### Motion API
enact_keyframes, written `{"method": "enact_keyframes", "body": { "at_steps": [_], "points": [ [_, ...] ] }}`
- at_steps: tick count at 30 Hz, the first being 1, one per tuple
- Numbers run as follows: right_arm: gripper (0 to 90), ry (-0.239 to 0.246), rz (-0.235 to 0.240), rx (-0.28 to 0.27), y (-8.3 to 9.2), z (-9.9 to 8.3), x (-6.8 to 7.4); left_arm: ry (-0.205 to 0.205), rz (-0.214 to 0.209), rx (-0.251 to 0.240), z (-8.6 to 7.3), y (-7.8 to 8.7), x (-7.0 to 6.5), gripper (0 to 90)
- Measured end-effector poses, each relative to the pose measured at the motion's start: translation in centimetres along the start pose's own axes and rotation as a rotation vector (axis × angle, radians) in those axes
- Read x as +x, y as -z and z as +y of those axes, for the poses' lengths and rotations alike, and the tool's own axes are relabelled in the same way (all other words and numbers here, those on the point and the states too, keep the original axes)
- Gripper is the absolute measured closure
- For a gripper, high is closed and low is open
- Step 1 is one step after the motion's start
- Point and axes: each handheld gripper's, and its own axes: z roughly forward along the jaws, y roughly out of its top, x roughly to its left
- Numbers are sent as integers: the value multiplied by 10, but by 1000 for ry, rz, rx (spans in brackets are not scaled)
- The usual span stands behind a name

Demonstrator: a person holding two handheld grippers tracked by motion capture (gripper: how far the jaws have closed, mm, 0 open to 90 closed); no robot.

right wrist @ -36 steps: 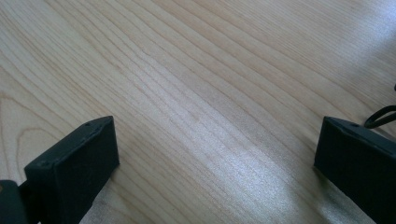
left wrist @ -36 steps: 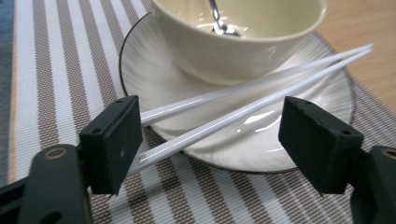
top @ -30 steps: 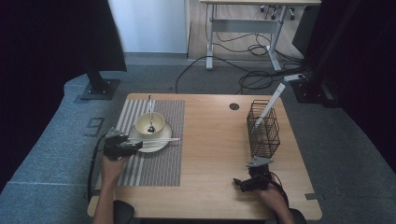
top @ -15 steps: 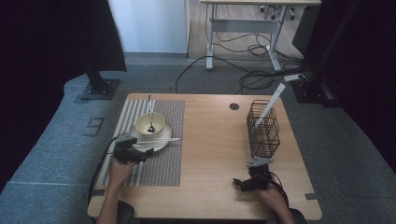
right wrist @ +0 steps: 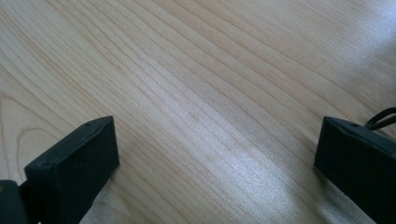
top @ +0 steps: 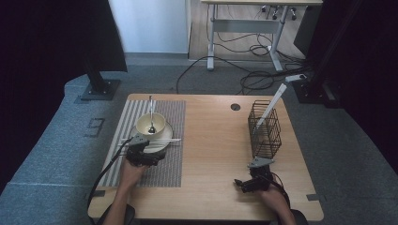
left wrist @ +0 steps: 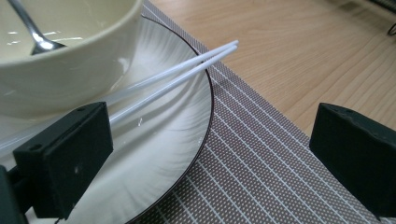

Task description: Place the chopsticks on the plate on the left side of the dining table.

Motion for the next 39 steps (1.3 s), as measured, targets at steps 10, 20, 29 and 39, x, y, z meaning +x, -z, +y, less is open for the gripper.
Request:
{"method": "enact_keyframes", "body": {
  "at_steps": [10, 20, 29, 39],
  "points": [
    [0, 2, 0, -1, 0, 0, 0, 0, 23, 29, 2, -14, 2, 0],
    [0, 3, 0, -1, -1, 1, 0, -21, 42, 35, 5, -20, 0, 0],
    [0, 3, 1, 0, -1, 1, 0, -22, 20, 26, 9, -28, -8, 0],
    [0, 3, 1, 0, -1, 1, 0, -32, 11, 32, 13, -37, -15, 0]
  ]
}}
